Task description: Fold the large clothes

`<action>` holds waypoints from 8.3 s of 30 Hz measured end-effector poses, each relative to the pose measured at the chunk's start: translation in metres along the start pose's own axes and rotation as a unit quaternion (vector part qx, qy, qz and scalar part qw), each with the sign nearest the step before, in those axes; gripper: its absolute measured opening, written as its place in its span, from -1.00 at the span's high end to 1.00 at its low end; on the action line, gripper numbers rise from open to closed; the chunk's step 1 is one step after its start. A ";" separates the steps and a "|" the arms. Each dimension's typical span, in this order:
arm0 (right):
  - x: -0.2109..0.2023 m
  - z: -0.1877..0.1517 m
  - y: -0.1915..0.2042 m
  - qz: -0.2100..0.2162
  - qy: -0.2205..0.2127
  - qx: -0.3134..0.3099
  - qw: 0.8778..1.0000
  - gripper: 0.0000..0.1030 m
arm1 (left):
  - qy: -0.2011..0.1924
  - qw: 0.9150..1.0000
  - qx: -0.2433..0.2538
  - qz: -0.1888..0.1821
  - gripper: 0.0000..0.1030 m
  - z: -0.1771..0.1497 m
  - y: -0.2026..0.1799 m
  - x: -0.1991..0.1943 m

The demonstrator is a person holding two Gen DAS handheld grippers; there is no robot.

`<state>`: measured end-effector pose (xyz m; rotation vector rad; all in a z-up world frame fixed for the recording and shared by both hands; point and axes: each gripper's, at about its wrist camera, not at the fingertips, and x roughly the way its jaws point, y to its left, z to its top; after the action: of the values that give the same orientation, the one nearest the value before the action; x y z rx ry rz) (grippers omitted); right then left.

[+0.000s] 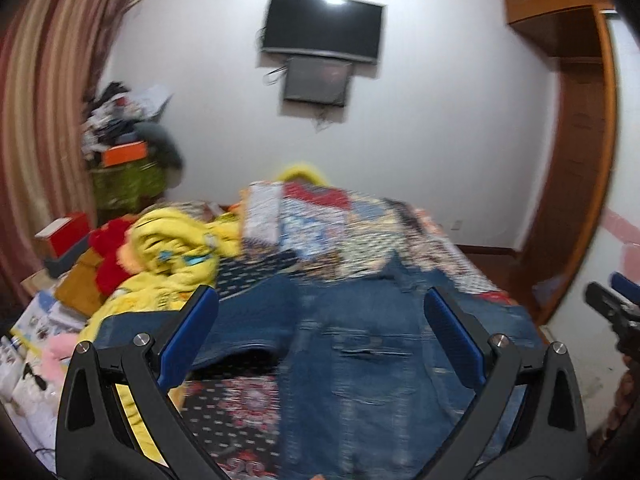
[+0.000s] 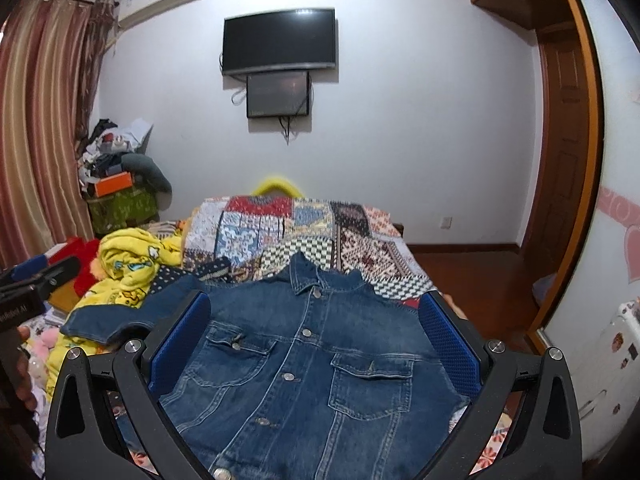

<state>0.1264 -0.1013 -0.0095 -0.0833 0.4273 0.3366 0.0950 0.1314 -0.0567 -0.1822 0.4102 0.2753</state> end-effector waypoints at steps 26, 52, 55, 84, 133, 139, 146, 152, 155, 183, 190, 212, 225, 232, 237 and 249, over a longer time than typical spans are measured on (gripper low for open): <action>0.191 -0.054 -0.055 0.065 0.276 0.096 0.954 -1.00 | 0.277 0.879 -0.388 -0.003 -0.77 -0.135 0.252 0.188; 0.174 -0.038 -0.080 0.059 0.257 0.121 0.957 -1.00 | 0.076 0.988 -0.123 0.061 0.84 0.057 0.150 0.168; 0.168 -0.036 -0.090 0.055 0.249 0.127 0.959 -1.00 | 0.057 0.993 -0.103 0.003 0.84 0.087 0.107 0.165; 0.145 -0.058 -0.174 0.016 0.267 0.142 0.953 -1.00 | 0.313 0.903 0.232 -0.181 0.77 -0.093 -0.240 0.238; 0.261 -0.077 0.050 0.134 0.331 -0.199 0.913 0.49 | 0.332 0.943 0.026 -0.022 -0.83 -0.130 0.032 0.247; 0.244 -0.055 0.035 0.131 0.293 -0.173 0.931 0.74 | 0.338 0.940 0.042 -0.013 -0.84 -0.131 0.027 0.247; 0.219 -0.003 -0.026 0.096 0.225 -0.069 0.967 0.76 | 0.353 0.934 0.050 0.002 -0.82 -0.125 0.022 0.242; 0.198 0.002 -0.073 0.074 0.190 -0.010 0.979 0.78 | 0.308 0.949 0.059 -0.018 -0.82 -0.089 0.004 0.217; 0.192 -0.006 -0.097 0.067 0.184 0.030 0.980 0.78 | 0.286 0.956 0.067 -0.026 -0.82 -0.073 -0.010 0.213; 0.155 -0.075 -0.210 0.022 0.263 0.166 0.950 -0.20 | 0.318 0.942 0.103 -0.028 -0.83 -0.095 -0.044 0.213; 0.112 -0.076 -0.273 -0.029 0.237 0.243 0.940 -0.46 | 0.248 0.962 0.088 -0.076 -0.83 -0.043 -0.072 0.181; 0.155 -0.202 -0.379 -0.055 0.292 0.496 0.816 -0.54 | 0.257 0.956 0.083 -0.117 -0.84 -0.053 -0.113 0.164; 0.141 -0.139 -0.375 -0.123 0.218 0.422 0.871 0.76 | 0.248 0.958 0.098 -0.105 -0.84 -0.057 -0.105 0.155; 0.115 -0.028 -0.325 -0.055 0.119 0.338 0.932 0.81 | 0.233 0.961 0.099 -0.113 -0.84 -0.054 -0.099 0.141; 0.116 0.018 -0.259 0.020 0.107 0.253 0.961 0.81 | 0.231 0.961 0.095 -0.117 -0.84 -0.055 -0.091 0.134; 0.182 -0.047 -0.153 0.115 0.260 0.184 0.941 0.81 | 0.224 0.961 0.111 -0.119 -0.84 -0.055 -0.085 0.117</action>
<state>0.3158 -0.1974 -0.1271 0.2537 1.0247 0.4607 0.2034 0.0647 -0.1452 -0.0693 0.8583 -0.0554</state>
